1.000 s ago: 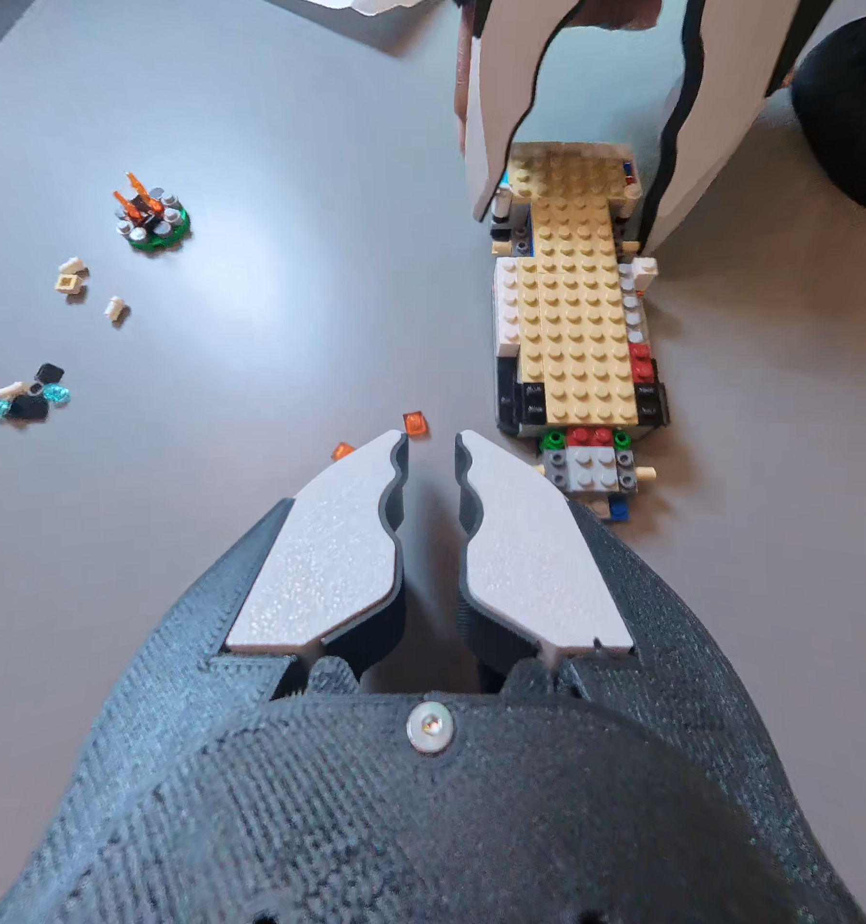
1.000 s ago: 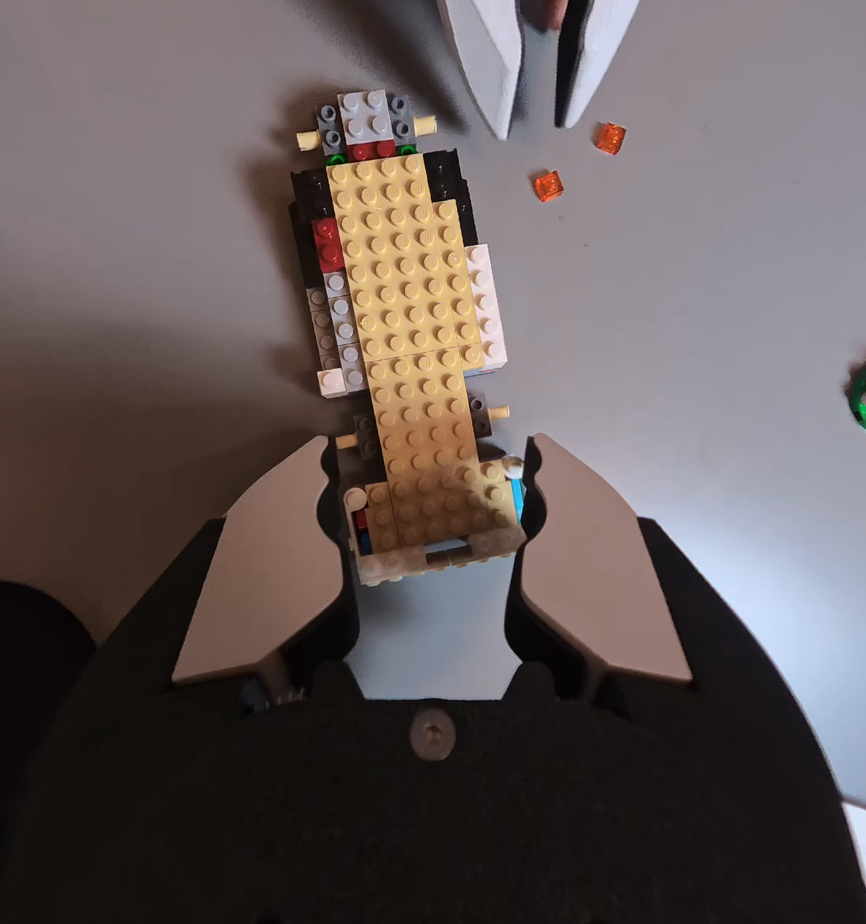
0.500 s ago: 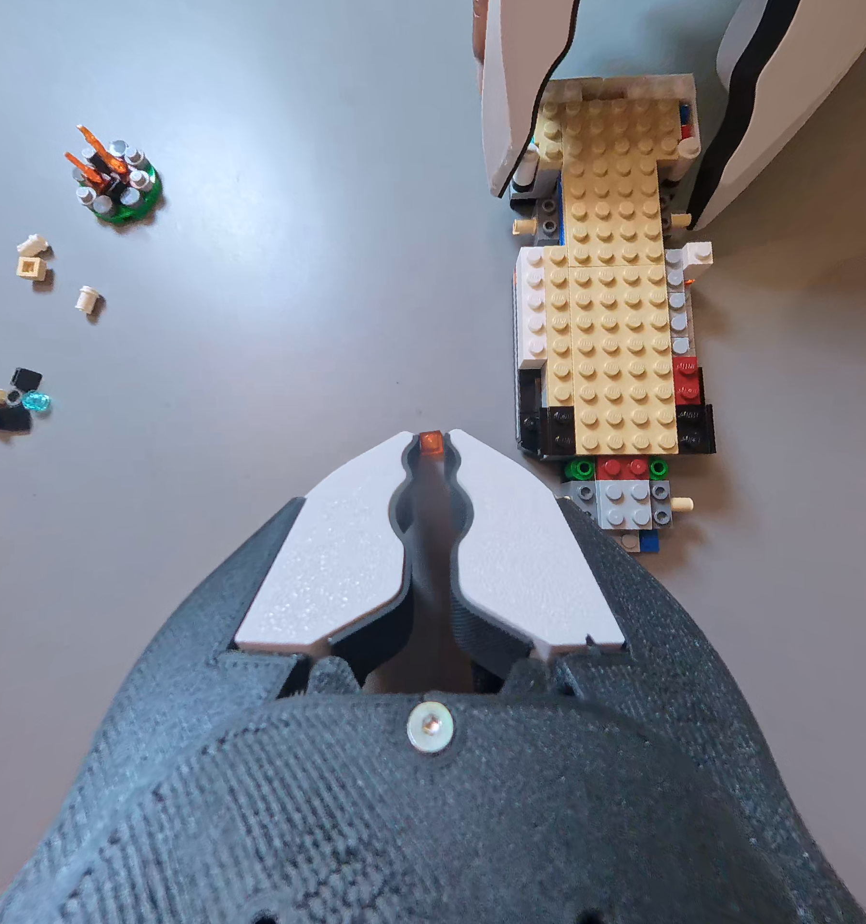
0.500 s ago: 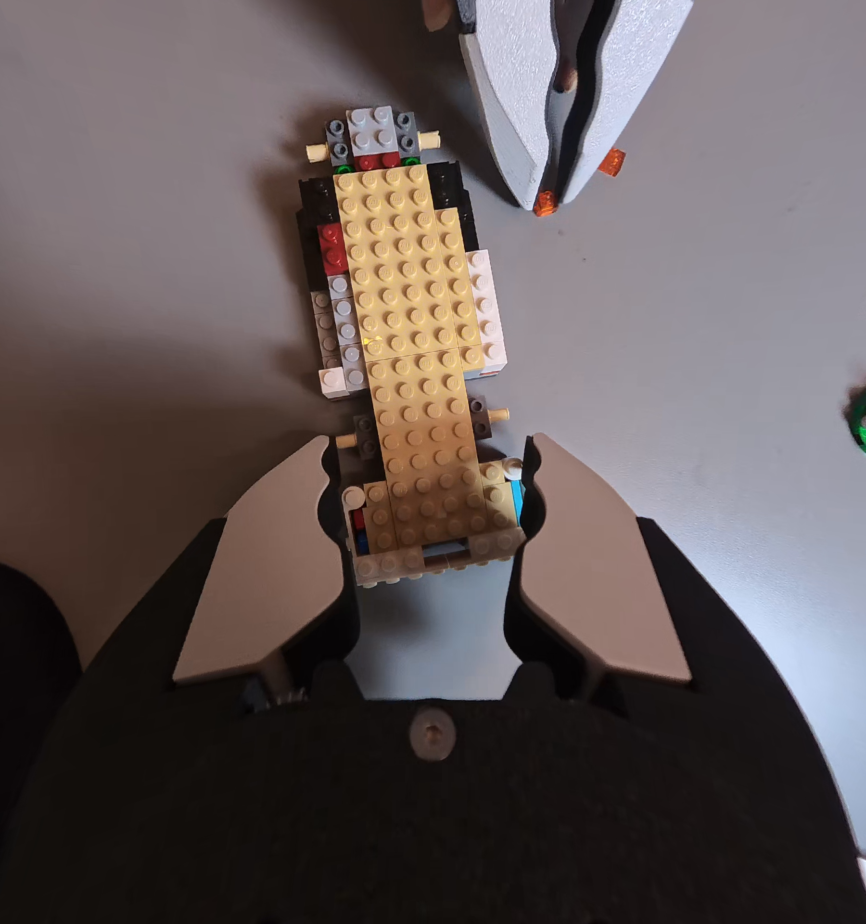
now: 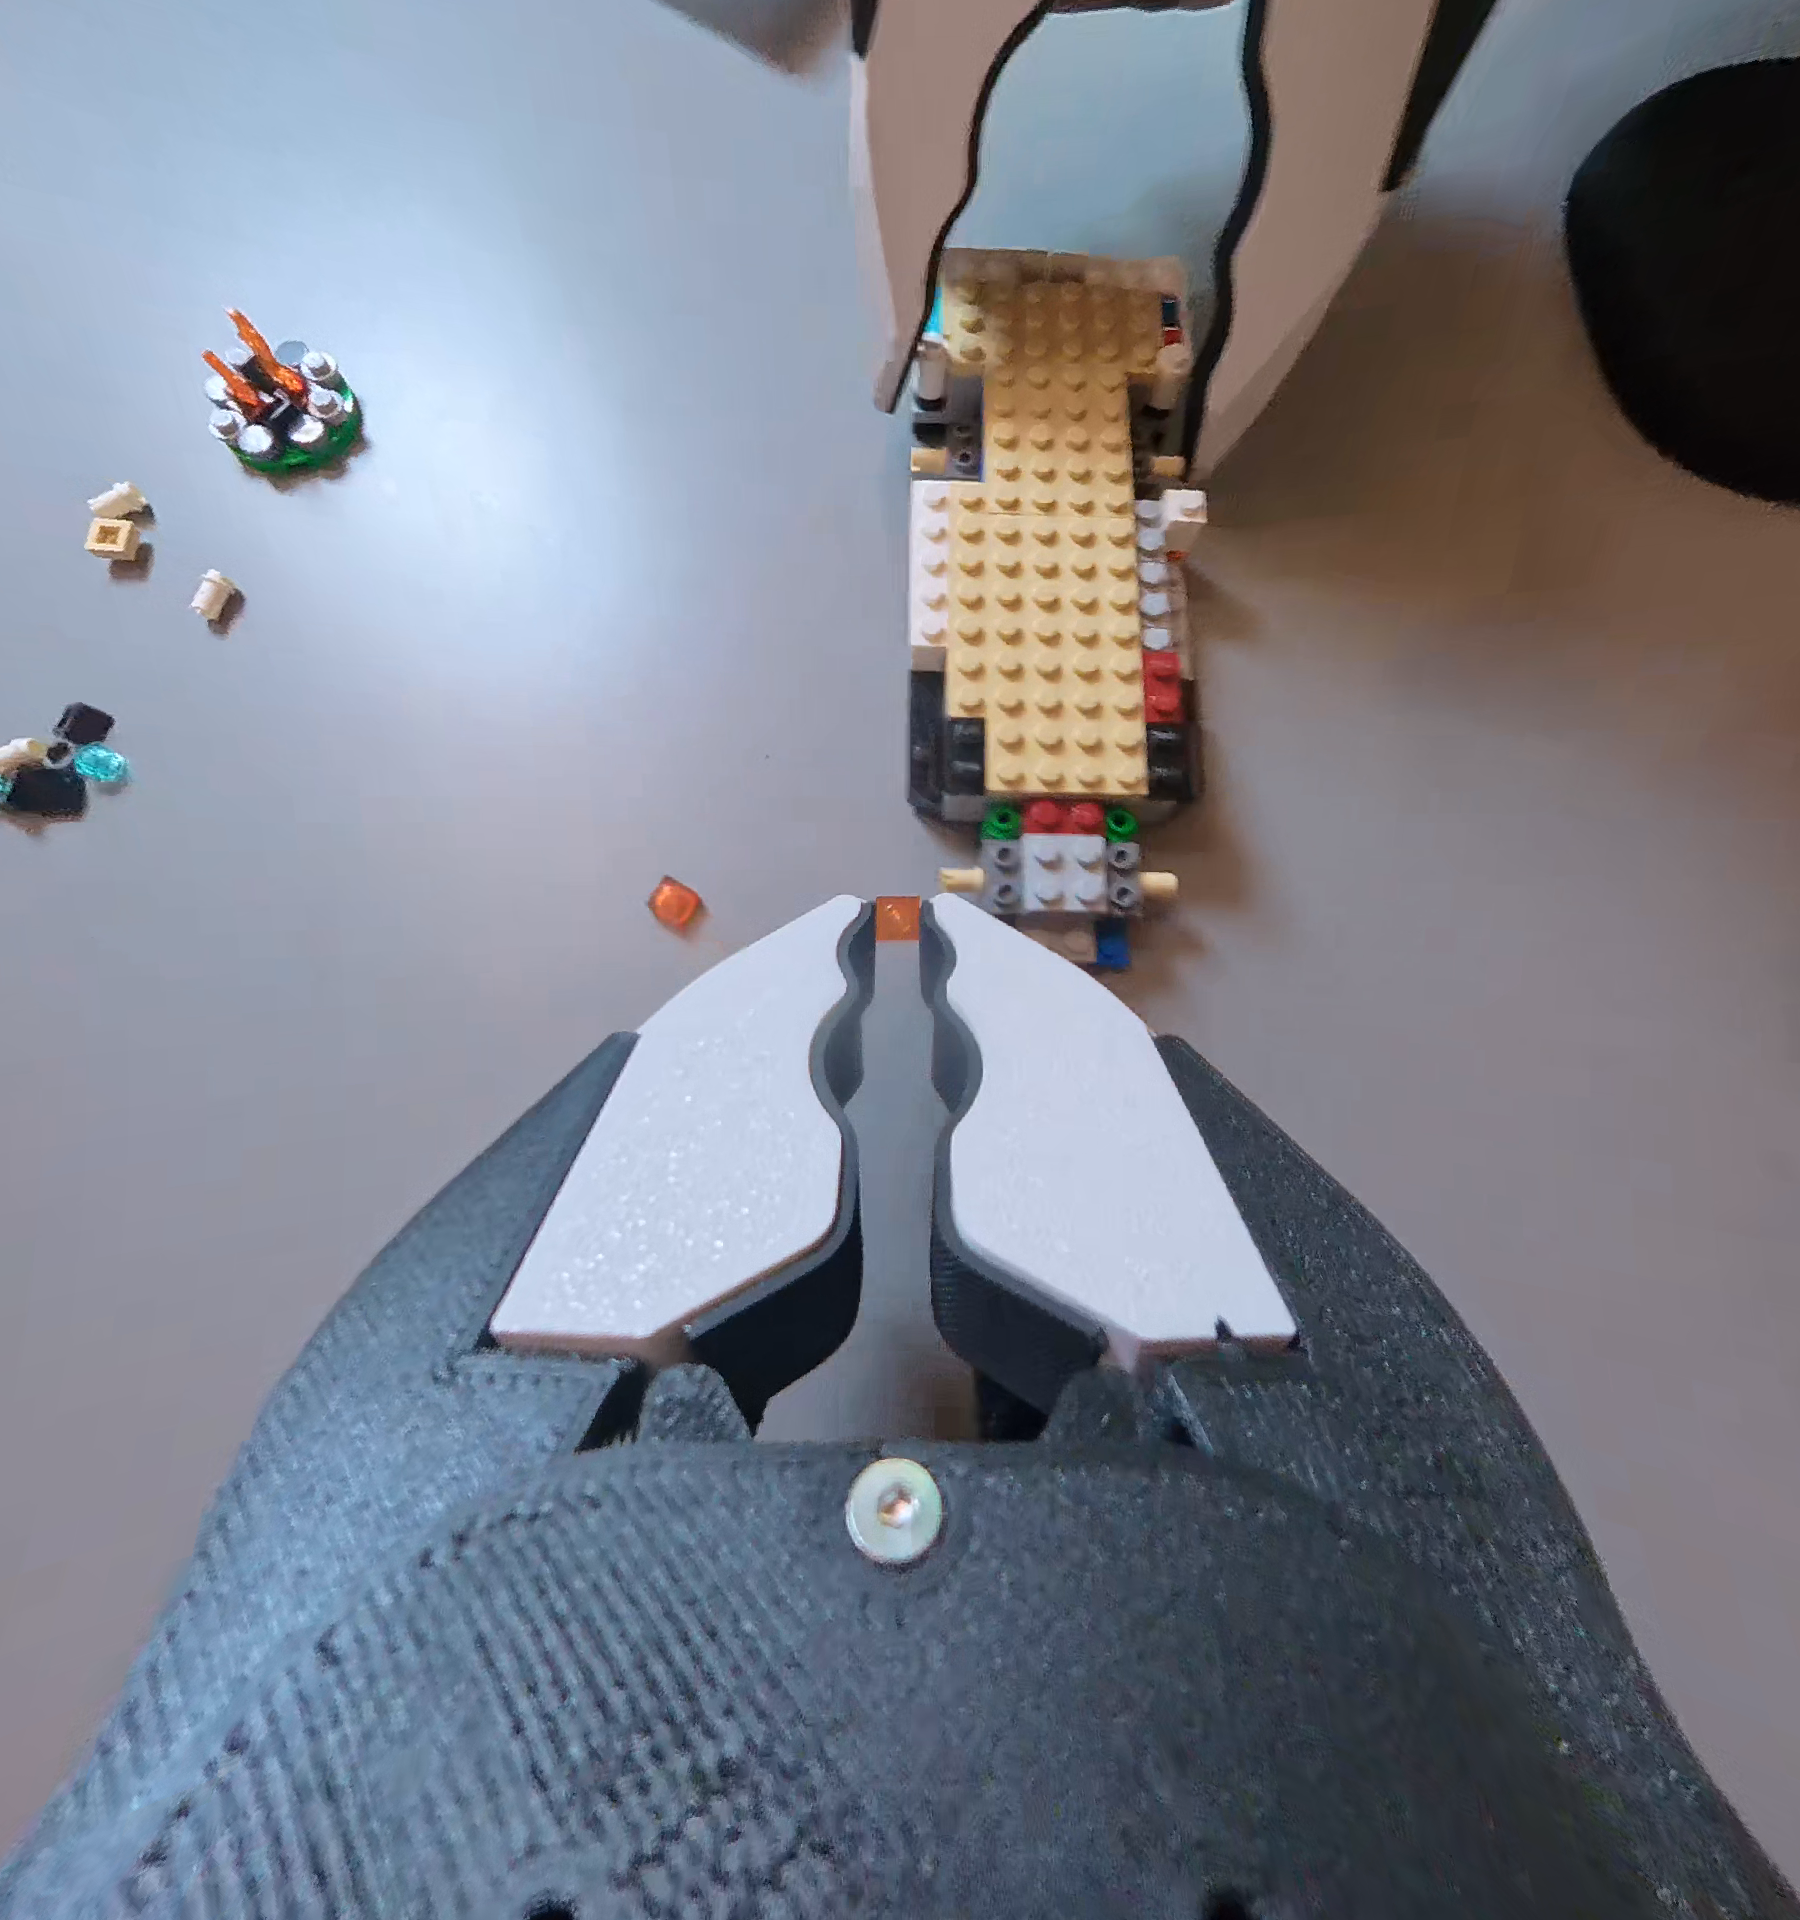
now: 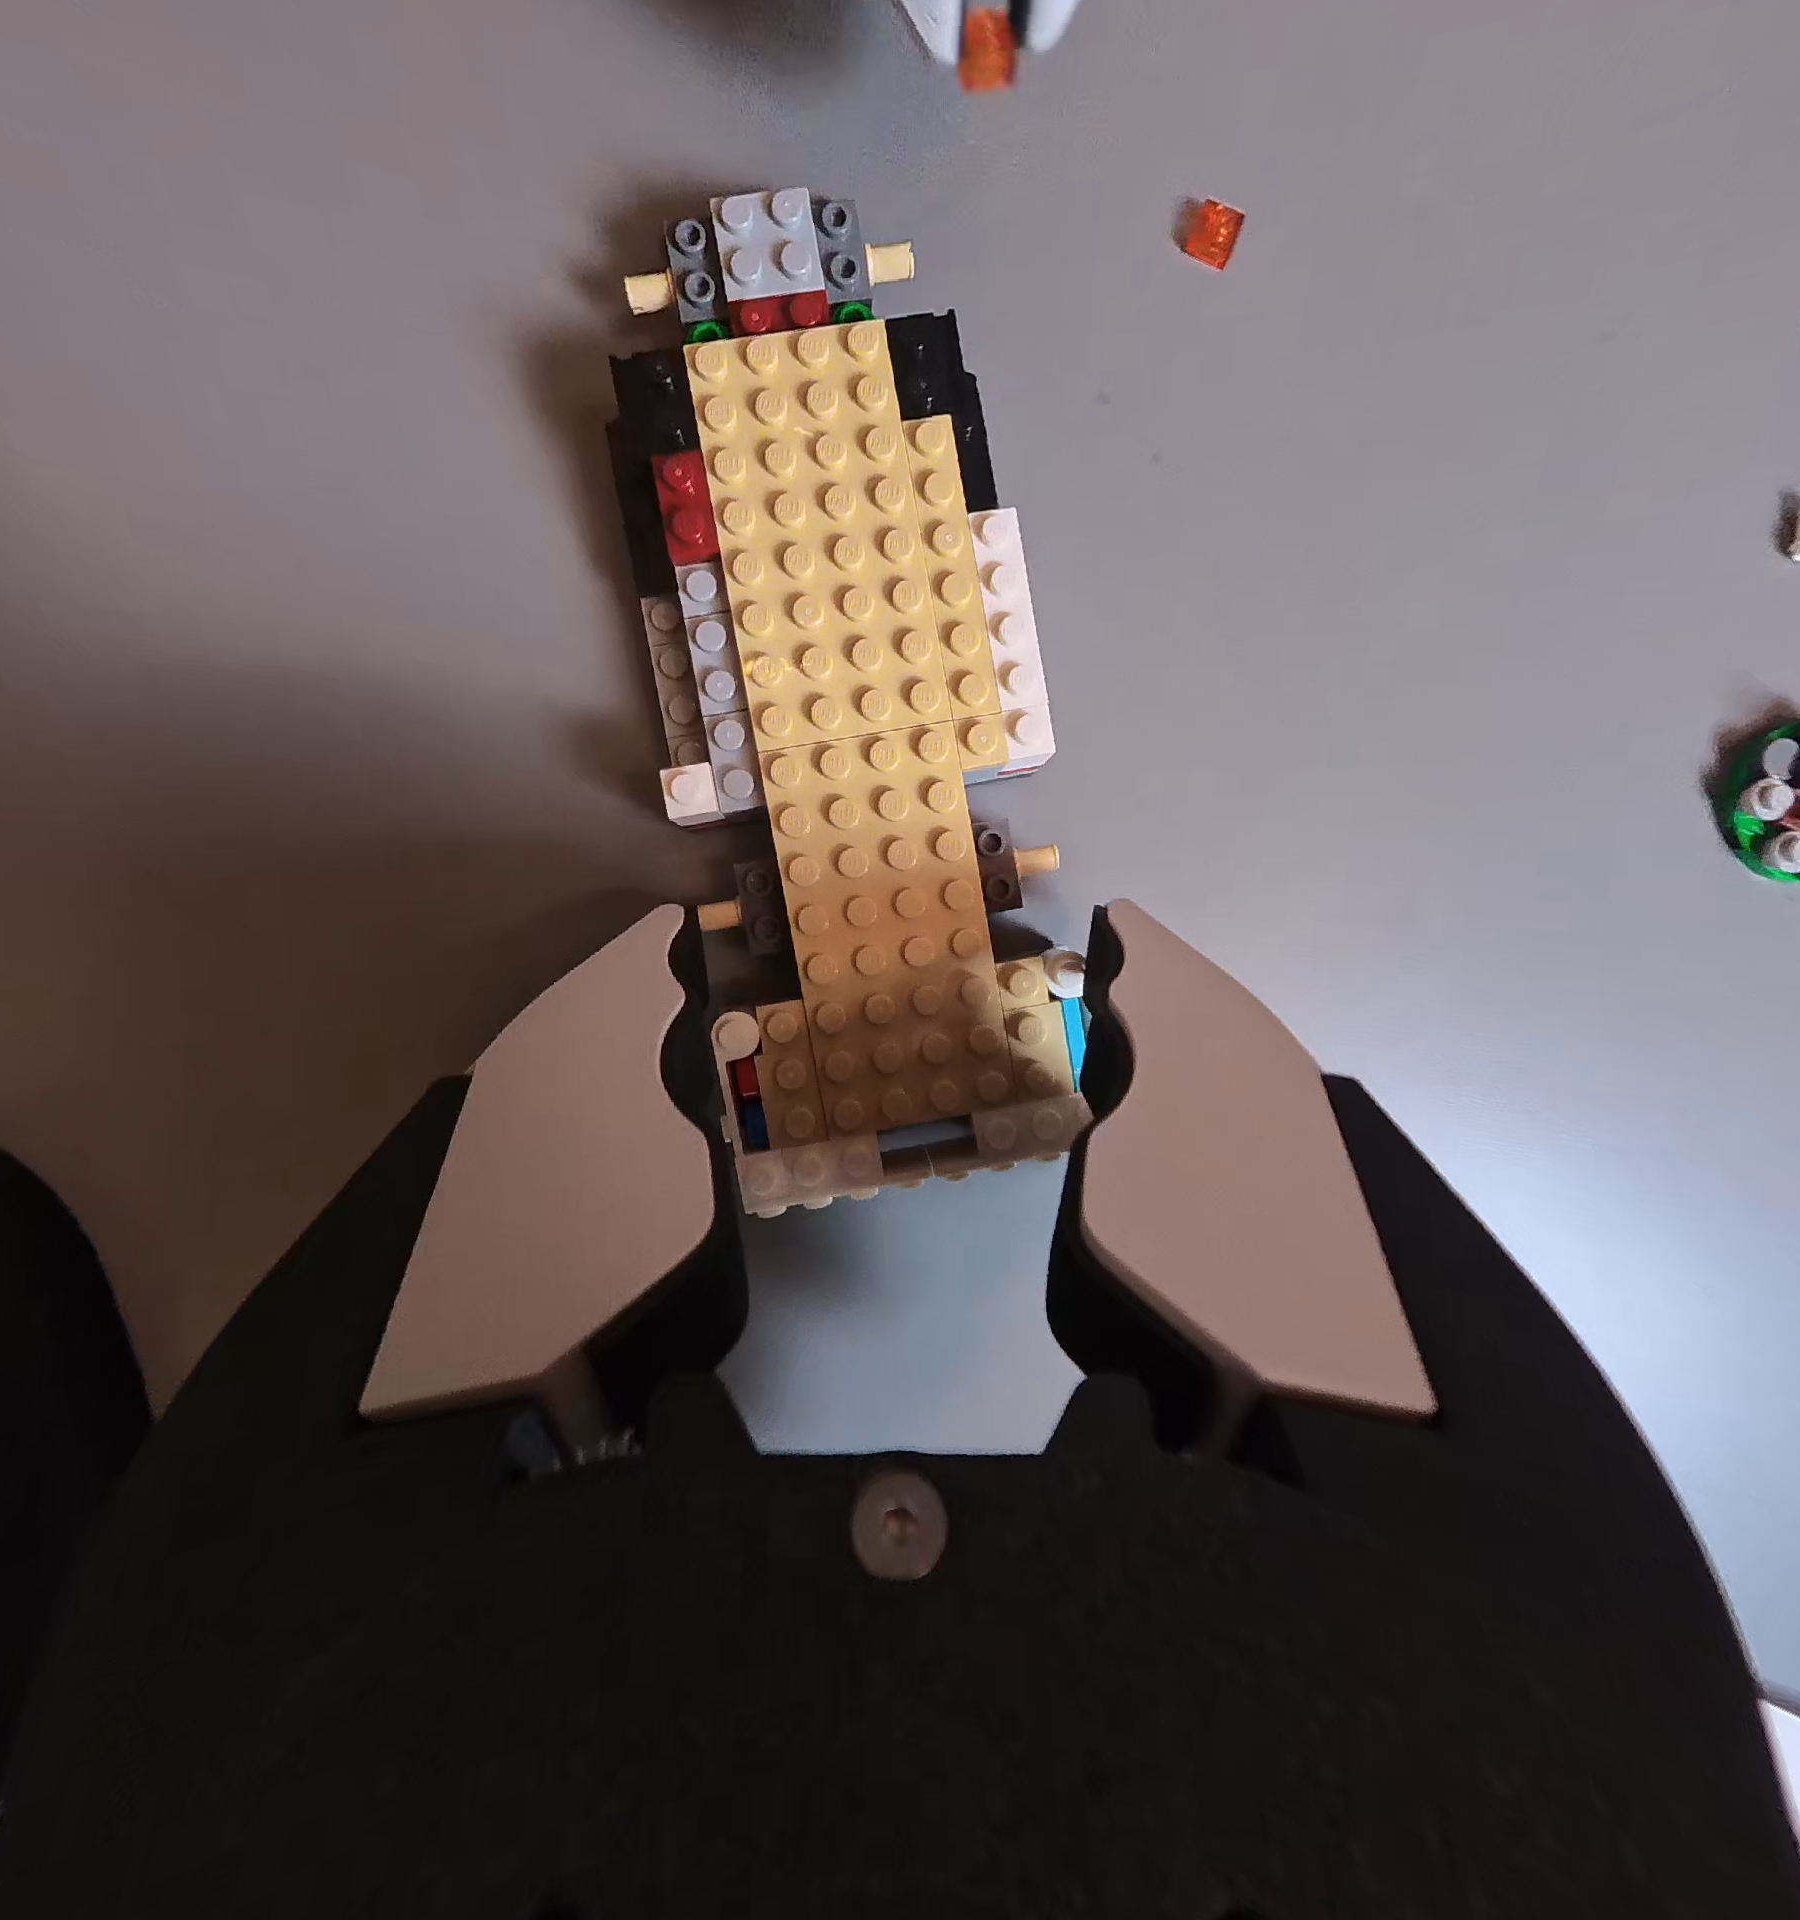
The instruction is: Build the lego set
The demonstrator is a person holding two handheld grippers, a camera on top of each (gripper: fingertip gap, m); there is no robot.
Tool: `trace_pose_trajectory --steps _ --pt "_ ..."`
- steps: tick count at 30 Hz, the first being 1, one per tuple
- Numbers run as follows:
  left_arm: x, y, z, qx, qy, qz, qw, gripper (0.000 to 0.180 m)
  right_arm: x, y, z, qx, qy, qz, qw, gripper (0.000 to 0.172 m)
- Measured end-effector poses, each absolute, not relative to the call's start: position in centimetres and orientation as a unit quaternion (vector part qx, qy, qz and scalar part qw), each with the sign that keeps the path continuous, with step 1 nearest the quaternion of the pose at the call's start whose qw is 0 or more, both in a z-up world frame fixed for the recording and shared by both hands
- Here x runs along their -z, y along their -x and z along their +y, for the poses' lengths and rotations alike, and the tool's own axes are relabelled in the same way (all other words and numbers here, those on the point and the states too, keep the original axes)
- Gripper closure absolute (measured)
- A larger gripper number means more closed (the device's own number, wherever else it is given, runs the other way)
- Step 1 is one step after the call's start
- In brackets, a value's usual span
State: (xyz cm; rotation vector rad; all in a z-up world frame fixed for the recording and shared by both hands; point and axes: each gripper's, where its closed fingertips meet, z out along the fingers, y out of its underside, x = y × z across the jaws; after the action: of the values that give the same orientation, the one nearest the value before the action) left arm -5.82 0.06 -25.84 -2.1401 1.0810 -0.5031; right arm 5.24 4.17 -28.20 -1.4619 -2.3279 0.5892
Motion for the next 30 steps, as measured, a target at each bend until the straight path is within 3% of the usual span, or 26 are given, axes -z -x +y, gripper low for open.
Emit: trace_pose_trajectory --steps 8,30 --pt "27.0 4.0 -4.1 0.198 0.811 0.444 0.327 0.173 28.2 -5.0 4.2 -0.19 0.514 -0.822 0.155 0.102" --pt "27.9 3.7 -3.3 0.152 0.793 0.476 0.348 0.17 28.2 -4.9 4.1 -0.197 0.506 -0.825 0.156 0.104"
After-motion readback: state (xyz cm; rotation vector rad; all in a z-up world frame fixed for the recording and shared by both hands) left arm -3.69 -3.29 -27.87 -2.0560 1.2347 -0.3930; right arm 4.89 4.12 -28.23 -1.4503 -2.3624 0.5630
